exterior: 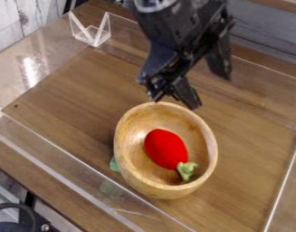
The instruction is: Put the green block in the brown bowl
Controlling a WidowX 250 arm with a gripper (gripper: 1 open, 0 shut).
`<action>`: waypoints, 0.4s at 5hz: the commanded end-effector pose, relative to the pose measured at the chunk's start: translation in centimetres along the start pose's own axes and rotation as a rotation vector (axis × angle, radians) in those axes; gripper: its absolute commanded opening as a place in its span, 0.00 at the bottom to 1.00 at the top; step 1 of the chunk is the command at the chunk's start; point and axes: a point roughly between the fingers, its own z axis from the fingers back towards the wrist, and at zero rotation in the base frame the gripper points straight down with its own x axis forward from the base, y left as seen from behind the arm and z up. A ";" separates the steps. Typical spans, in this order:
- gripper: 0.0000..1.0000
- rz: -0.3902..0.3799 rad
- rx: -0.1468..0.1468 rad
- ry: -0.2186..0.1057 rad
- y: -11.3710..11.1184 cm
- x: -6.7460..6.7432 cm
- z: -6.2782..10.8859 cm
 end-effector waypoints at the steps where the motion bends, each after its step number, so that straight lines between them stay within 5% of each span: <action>1: 1.00 -0.012 -0.043 -0.010 0.7 0.1 -0.5; 2: 1.00 -0.030 -0.051 -0.016 1.3 0.2 -1.3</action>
